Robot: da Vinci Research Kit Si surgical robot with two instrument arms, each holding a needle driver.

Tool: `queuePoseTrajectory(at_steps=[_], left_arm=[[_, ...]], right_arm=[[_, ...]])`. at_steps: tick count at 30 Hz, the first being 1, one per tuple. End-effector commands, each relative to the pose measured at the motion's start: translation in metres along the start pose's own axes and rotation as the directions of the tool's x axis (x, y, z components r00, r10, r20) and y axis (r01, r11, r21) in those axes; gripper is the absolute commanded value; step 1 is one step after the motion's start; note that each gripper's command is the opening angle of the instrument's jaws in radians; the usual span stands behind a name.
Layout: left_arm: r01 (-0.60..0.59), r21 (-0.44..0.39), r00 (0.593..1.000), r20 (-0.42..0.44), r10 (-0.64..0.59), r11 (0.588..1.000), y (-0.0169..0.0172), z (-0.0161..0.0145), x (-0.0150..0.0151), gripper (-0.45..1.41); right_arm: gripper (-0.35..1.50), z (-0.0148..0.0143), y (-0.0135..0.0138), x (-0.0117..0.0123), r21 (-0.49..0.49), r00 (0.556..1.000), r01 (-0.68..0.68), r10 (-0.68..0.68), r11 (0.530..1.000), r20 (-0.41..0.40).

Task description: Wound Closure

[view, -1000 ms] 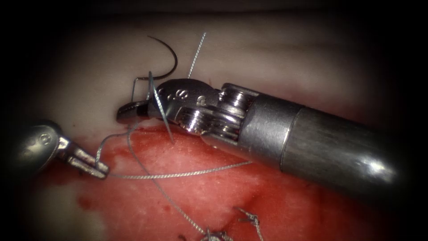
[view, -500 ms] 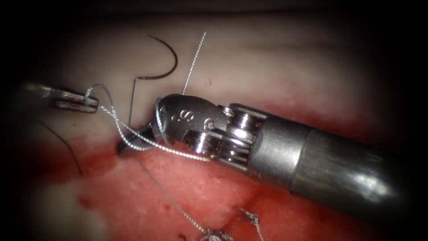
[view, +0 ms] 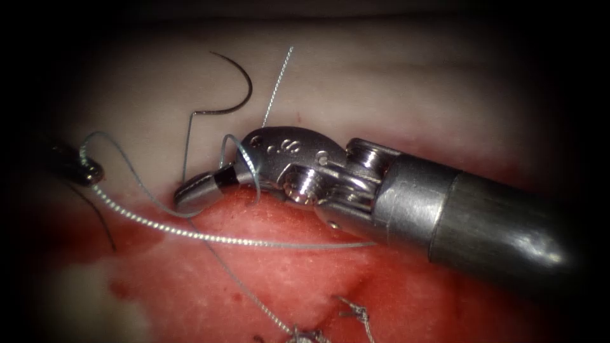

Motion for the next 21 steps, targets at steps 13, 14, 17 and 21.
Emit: queuePoseTrajectory(at_steps=[13,14,17,21], left_arm=[[0.419,-0.151,0.9,-0.063,-0.432,0.895,-0.0007,0.0018,0.0001,-0.45],[0.428,-0.128,0.896,-0.068,-0.438,0.895,-0.0008,0.0016,0.0001,-0.45],[0.435,-0.053,0.895,-0.078,-0.438,0.899,-0.0013,0.0003,0.0002,-0.45],[0.499,0.095,0.867,-0.079,-0.493,0.862,-0.003,-0.0012,-0.0008,-0.45]], right_arm=[[-0.35,0.0011,-0.0006,-0.0021,0.037,1.0,0.009,-0.009,0.999,-0.013],[-0.35,0.0011,-0.0005,-0.0021,0.023,1.0,0.01,-0.009,1.0,-0.016],[-0.35,0.0007,0.0001,-0.0018,-0.059,1.0,0.011,-0.012,0.998,-0.001],[-0.35,-0.0007,0.0015,-0.0025,-0.256,0.982,-0.063,0.106,0.965,0.158]])
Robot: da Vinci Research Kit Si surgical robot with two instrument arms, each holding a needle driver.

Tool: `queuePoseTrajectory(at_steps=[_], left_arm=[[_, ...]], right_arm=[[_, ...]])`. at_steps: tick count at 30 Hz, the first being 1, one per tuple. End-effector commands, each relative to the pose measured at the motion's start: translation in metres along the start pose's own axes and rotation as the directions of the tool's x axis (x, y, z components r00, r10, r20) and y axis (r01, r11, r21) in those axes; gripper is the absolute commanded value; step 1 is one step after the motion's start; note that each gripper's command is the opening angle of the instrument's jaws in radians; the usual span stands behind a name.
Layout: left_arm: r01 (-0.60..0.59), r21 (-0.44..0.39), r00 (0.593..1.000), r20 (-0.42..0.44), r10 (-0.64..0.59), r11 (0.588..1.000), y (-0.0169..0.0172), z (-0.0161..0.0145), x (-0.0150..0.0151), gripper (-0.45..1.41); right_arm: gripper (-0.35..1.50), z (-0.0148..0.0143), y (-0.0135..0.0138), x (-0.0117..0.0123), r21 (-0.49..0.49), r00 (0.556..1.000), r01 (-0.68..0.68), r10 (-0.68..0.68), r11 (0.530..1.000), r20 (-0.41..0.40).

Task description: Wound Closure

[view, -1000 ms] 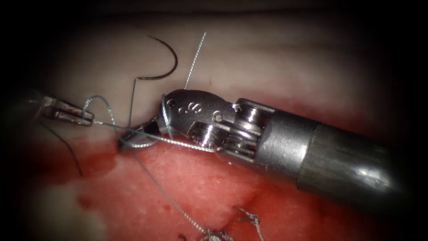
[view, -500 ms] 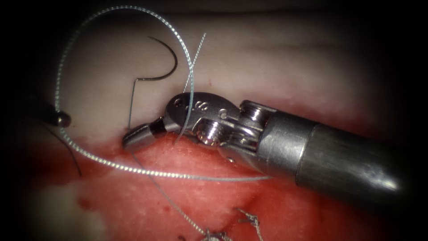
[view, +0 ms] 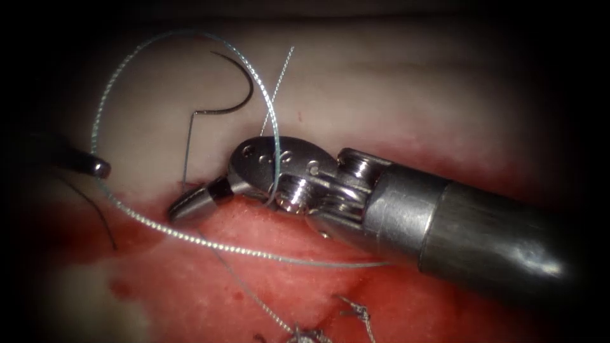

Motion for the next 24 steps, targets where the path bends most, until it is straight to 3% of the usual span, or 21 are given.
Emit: queuePoseTrajectory(at_steps=[1,3,7,9,13,16,19,22,24], left_arm=[[0.049,0.04,0.999,-0.002,-0.048,0.998,0.0004,-0.0001,0.0009,-0.45],[0.109,0.084,0.994,-0.008,-0.108,0.99,-0.0009,-0.0001,0.0009,-0.45],[0.154,0.116,0.988,-0.009,-0.154,0.981,-0.003,0.0,0.0007,-0.45],[0.18,0.137,0.981,0.046,-0.187,0.974,-0.0035,0.0003,0.0002,-0.45],[0.171,0.158,0.981,0.061,-0.183,0.972,-0.0039,0.0016,-0.0002,-0.45],[0.183,0.17,0.975,0.095,-0.2,0.968,-0.0045,0.0028,-0.0008,-0.45],[0.172,0.179,0.969,0.147,-0.199,0.969,-0.0046,0.0043,-0.0016,-0.45],[0.168,0.182,0.962,0.186,-0.201,0.969,-0.0039,0.0056,-0.0025,-0.45],[0.176,0.187,0.953,0.214,-0.214,0.967,-0.0033,0.0064,-0.0034,-0.45]], right_arm=[[-0.35,-0.0006,0.0005,-0.0027,-0.058,0.996,-0.019,0.023,0.998,0.086],[-0.35,-0.0007,0.0011,-0.0038,-0.154,0.972,-0.05,0.084,0.987,0.22],[-0.35,-0.0006,0.0016,-0.0053,-0.277,0.898,-0.081,0.191,0.957,0.397],[-0.35,-0.0003,0.0012,-0.0059,-0.256,0.841,-0.087,0.209,0.963,0.499],[-0.35,0.0001,0.0004,-0.0062,-0.238,0.784,-0.092,0.218,0.967,0.581],[-0.35,0.0006,-0.0004,-0.0067,-0.105,0.733,-0.106,0.149,0.989,0.664],[-0.35,0.0009,-0.0011,-0.0075,0.055,0.74,-0.136,0.065,0.989,0.67],[-0.35,0.001,-0.0013,-0.0082,0.241,0.715,-0.241,0.004,0.94,0.699],[-0.35,0.001,-0.0014,-0.0087,0.298,0.694,-0.269,-0.031,0.916,0.719]])
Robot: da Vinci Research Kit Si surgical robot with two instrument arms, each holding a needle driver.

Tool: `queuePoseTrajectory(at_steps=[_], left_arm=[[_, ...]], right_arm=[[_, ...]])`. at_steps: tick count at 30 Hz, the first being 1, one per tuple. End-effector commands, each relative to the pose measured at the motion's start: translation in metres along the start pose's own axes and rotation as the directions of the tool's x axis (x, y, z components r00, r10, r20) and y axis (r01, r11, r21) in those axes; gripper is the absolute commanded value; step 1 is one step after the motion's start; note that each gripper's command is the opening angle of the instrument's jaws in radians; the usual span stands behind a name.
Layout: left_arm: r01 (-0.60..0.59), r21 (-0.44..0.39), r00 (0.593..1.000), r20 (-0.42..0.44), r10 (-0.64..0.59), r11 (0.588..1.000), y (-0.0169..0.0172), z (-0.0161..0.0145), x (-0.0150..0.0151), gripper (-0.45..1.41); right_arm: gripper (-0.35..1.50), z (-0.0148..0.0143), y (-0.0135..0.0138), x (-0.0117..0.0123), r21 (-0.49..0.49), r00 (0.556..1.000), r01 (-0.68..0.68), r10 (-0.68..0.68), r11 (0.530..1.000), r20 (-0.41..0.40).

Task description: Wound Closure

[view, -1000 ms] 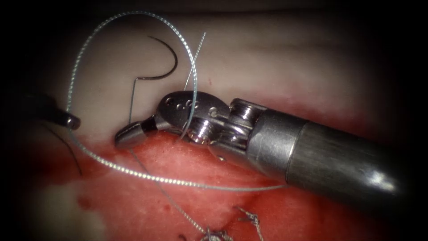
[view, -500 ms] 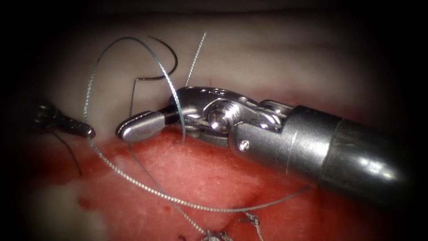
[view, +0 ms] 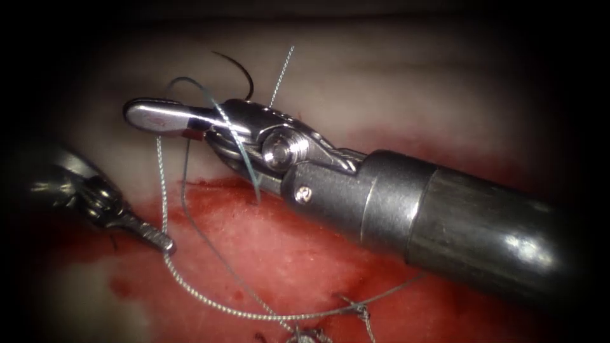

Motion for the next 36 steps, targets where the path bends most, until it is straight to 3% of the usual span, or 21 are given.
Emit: queuePoseTrajectory(at_steps=[1,5,10,13,14,16,17,18,20,23,24,25,26,27,28,29,30,34,36], left_arm=[[-0.012,0.001,1.0,0.017,0.012,1.0,0.0016,-0.0001,0.0003,-0.45],[-0.018,0.008,0.996,0.089,0.018,1.0,0.0025,0.0012,-0.0009,-0.45],[-0.075,-0.001,0.983,0.17,0.074,0.997,0.0036,0.0012,-0.0026,-0.45],[-0.19,-0.017,0.96,0.207,0.19,0.982,0.0048,0.0002,-0.0034,-0.45],[-0.22,0.008,0.954,0.212,0.214,0.975,0.0051,-0.0003,-0.0037,-0.45],[-0.336,0.046,0.922,0.217,0.319,0.941,0.0057,-0.0014,-0.0042,-0.45],[-0.383,0.09,0.907,0.225,0.356,0.919,0.006,-0.0018,-0.0043,-0.45],[-0.413,0.145,0.896,0.243,0.372,0.899,0.0066,-0.0022,-0.0044,-0.45],[-0.481,0.234,0.865,0.285,0.413,0.845,0.0075,-0.0028,-0.0044,-0.45],[-0.661,0.332,0.741,0.431,0.515,0.672,0.0095,-0.0041,-0.0045,-0.45],[-0.722,0.347,0.684,0.49,0.541,0.598,0.0102,-0.0046,-0.0044,-0.45],[-0.801,0.356,0.595,0.563,0.573,0.481,0.0111,-0.0053,-0.0042,-0.45],[-0.846,0.363,0.532,0.618,0.579,0.39,0.0119,-0.0059,-0.0039,-0.45],[-0.875,0.362,0.483,0.667,0.567,0.32,0.0126,-0.0064,-0.0037,-0.45],[-0.884,0.378,0.467,0.705,0.534,0.274,0.0134,-0.007,-0.0039,-0.45],[-0.881,0.393,0.472,0.711,0.521,0.262,0.0138,-0.0074,-0.0041,-0.45],[-0.88,0.397,0.474,0.709,0.521,0.261,0.0141,-0.0078,-0.0045,-0.45],[-0.8,0.503,0.597,0.614,0.516,0.327,0.0146,-0.0087,-0.0046,-0.45],[-0.78,0.534,0.62,0.586,0.522,0.327,0.0141,-0.0091,-0.0041,-0.45]], right_arm=[[-0.35,0.0017,0.0002,-0.0018,0.041,0.999,0.014,-0.016,0.999,0.038],[-0.35,0.0025,0.0,-0.0028,0.152,0.996,0.073,-0.079,0.986,0.039],[-0.35,0.0025,-0.0006,-0.0028,0.27,0.944,0.317,-0.276,0.909,-0.178],[-0.35,0.0022,-0.0012,-0.0022,0.195,0.849,0.452,-0.352,0.87,-0.395],[-0.35,0.0021,-0.0016,-0.002,0.094,0.777,0.497,-0.393,0.863,-0.492],[-0.35,0.002,-0.0023,-0.0016,-0.032,0.662,0.532,-0.439,0.846,-0.608],[-0.35,0.0019,-0.0027,-0.0011,-0.078,0.602,0.56,-0.469,0.825,-0.646],[-0.35,0.0018,-0.003,-0.0007,-0.095,0.572,0.568,-0.475,0.817,-0.669],[-0.35,0.0017,-0.0035,0.0006,-0.167,0.499,0.55,-0.482,0.818,-0.72],[-0.35,0.0016,-0.0038,0.0024,-0.248,0.404,0.514,-0.487,0.821,-0.774],[-0.35,0.0015,-0.0038,0.0029,-0.27,0.379,0.502,-0.489,0.822,-0.786],[-0.35,0.0015,-0.0038,0.0034,-0.292,0.358,0.489,-0.494,0.822,-0.792],[-0.35,0.0014,-0.0037,0.004,-0.335,0.328,0.459,-0.507,0.823,-0.797],[-0.35,0.0015,-0.0036,0.0043,-0.349,0.319,0.446,-0.51,0.824,-0.798],[-0.35,0.0015,-0.0036,0.0045,-0.353,0.315,0.446,-0.513,0.823,-0.798],[-0.35,0.0018,-0.0035,0.0046,-0.346,0.329,0.453,-0.514,0.822,-0.792],[-0.35,0.0019,-0.0034,0.0045,-0.335,0.355,0.46,-0.516,0.823,-0.78],[-0.35,0.0023,-0.0027,0.0036,-0.355,0.434,0.396,-0.513,0.847,-0.741],[-0.35,0.002,-0.0022,0.0032,-0.375,0.467,0.35,-0.507,0.858,-0.725]])
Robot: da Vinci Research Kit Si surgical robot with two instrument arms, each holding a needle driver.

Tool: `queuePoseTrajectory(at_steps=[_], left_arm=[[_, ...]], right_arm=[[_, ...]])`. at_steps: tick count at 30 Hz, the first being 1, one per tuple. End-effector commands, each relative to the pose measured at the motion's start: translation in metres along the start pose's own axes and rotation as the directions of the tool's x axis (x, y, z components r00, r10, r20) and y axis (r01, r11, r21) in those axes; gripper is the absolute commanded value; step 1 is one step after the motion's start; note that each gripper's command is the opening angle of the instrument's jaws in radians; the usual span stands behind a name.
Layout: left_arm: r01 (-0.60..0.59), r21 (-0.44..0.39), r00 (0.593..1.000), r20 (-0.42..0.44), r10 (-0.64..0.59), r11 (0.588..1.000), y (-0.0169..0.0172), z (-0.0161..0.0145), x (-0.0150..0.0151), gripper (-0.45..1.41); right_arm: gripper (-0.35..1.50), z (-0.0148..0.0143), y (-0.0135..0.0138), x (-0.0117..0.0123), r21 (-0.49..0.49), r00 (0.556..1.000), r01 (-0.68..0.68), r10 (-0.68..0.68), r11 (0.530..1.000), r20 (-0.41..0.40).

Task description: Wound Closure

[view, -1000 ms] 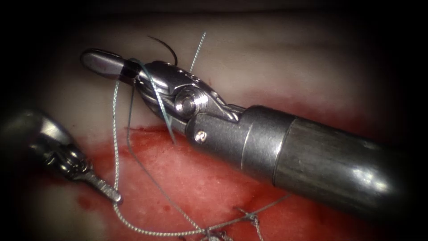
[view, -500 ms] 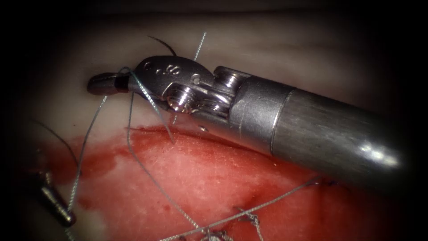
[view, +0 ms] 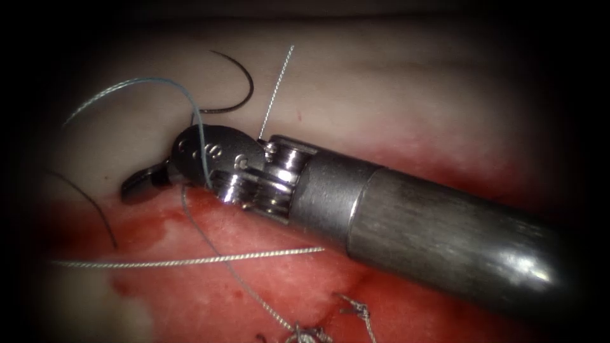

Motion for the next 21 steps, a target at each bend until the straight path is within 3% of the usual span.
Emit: queuePoseTrajectory(at_steps=[1,3,5,9,13,17,20,21], left_arm=[[0.034,0.019,0.999,-0.03,-0.033,0.999,-0.001,-0.001,0.0007,-0.45],[0.044,0.033,0.999,-0.035,-0.042,0.999,-0.0023,-0.0002,0.0004,-0.45],[0.08,0.056,0.996,-0.04,-0.078,0.995,-0.004,0.0012,-0.0002,-0.45],[0.168,0.052,0.985,-0.045,-0.166,0.984,-0.0073,0.0036,-0.0013,-0.45],[0.276,-0.113,0.948,-0.133,-0.289,0.955,-0.0079,0.0055,-0.0024,-0.45],[0.349,-0.186,0.925,-0.088,-0.37,0.918,-0.0064,0.0064,-0.0026,-0.45],[0.343,-0.228,0.926,-0.082,-0.369,0.911,-0.0049,0.0057,-0.0024,-0.45],[0.289,-0.23,0.944,-0.094,-0.317,0.929,-0.0046,0.0053,-0.0022,-0.45]], right_arm=[[-0.35,-0.0011,-0.0003,-0.0018,-0.026,0.999,0.003,-0.002,1.0,0.04],[-0.35,-0.002,0.0004,-0.0017,-0.107,0.991,-0.026,0.04,0.994,0.131],[-0.35,-0.003,0.0007,-0.0017,-0.121,0.983,-0.03,0.051,0.992,0.176],[-0.35,-0.0069,0.0,-0.0019,0.014,0.969,-0.076,0.071,0.997,0.238],[-0.35,-0.0117,-0.0008,-0.0015,0.218,0.964,-0.104,0.044,0.97,0.263],[-0.35,-0.015,-0.0011,-0.0005,0.303,0.966,-0.119,0.039,0.945,0.256],[-0.35,-0.016,-0.0013,0.0001,0.327,0.968,-0.116,0.034,0.938,0.248],[-0.35,-0.0162,-0.0013,0.0002,0.331,0.968,-0.124,0.041,0.936,0.249]])
